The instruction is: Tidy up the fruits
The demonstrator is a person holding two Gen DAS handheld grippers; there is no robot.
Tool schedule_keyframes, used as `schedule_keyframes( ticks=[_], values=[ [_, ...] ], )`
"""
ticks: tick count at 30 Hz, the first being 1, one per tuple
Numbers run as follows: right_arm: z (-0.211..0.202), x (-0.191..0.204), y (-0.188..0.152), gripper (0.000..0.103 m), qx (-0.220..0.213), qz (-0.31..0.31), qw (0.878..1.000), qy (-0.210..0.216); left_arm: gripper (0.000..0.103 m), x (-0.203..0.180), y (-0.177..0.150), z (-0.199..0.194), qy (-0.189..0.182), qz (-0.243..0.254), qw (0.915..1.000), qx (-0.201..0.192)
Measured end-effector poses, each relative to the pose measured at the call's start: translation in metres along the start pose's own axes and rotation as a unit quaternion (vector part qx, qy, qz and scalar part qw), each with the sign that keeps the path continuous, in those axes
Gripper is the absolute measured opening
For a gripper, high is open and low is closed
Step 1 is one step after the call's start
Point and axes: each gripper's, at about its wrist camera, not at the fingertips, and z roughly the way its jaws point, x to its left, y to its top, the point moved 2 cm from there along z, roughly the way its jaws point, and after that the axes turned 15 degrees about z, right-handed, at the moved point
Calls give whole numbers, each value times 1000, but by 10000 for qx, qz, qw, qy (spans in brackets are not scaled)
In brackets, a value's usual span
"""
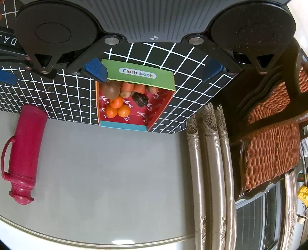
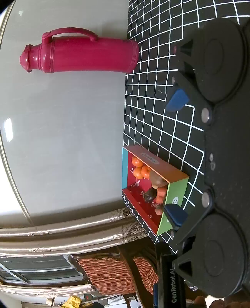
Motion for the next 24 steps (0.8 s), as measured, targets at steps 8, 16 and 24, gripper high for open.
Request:
schedule_keyframes(
  ticks=[8,16,24],
  values=[
    [0,2,-1,102,7,-5,10000,-1,103,2,0,0,-17,-24,10000,6],
    [1,0,0,102,39,22,10000,10,103,1,1,1,-1,-24,10000,10],
    [1,0,1,102,26,21,10000,16,103,1,2,1,-2,-26,10000,2]
  ],
)
